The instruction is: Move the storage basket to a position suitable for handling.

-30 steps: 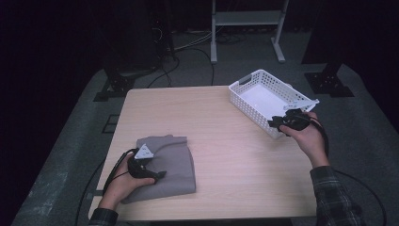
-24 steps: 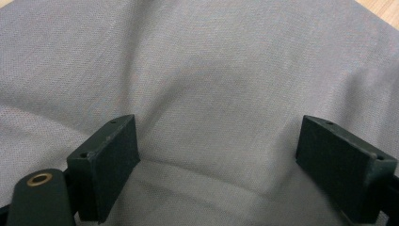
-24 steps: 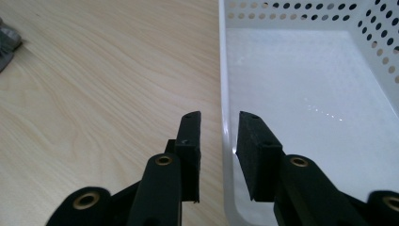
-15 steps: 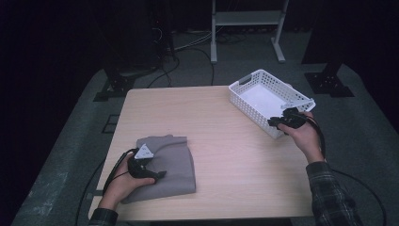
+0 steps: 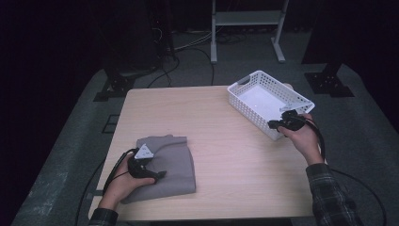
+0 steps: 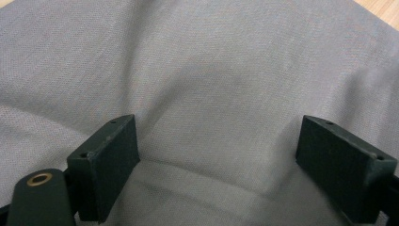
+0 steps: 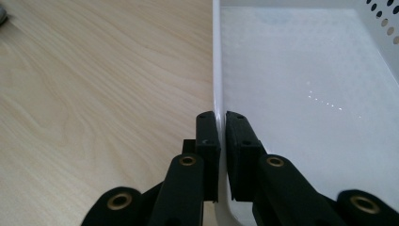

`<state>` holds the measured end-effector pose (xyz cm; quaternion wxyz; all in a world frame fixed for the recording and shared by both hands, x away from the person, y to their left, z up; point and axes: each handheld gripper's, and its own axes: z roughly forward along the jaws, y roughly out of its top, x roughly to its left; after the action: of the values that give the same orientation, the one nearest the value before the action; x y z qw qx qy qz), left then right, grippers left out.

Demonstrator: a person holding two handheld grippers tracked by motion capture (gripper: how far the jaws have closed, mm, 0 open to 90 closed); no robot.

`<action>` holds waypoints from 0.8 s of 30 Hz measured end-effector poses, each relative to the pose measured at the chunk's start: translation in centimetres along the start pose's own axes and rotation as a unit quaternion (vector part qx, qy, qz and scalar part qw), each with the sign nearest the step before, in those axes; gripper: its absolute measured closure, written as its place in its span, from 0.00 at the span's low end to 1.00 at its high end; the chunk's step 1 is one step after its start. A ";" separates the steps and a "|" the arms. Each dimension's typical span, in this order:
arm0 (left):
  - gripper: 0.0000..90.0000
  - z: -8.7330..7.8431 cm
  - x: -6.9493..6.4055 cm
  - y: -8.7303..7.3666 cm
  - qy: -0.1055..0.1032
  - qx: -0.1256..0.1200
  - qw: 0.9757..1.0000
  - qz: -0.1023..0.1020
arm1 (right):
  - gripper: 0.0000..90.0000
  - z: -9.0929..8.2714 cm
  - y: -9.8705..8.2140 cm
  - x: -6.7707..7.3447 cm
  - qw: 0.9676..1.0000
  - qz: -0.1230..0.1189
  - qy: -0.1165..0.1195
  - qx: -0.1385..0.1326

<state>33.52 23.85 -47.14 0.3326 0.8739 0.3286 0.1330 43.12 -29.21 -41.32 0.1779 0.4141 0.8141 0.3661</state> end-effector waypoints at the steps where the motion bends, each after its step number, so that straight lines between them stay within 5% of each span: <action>1: 0.13 0.0 0.0 0.0 0.000 0.000 1.000 0.000 | 0.93 -0.1 -0.1 0.2 1.000 0.000 0.003 0.001; 24: 0.13 0.0 0.0 0.0 0.000 0.002 1.000 0.001 | 0.93 -3.3 -2.9 6.2 0.999 -0.024 0.030 0.010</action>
<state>33.52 23.85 -47.11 0.3307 0.8748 0.3283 0.1326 35.89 -26.88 -41.16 0.1576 0.3850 0.8324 0.3662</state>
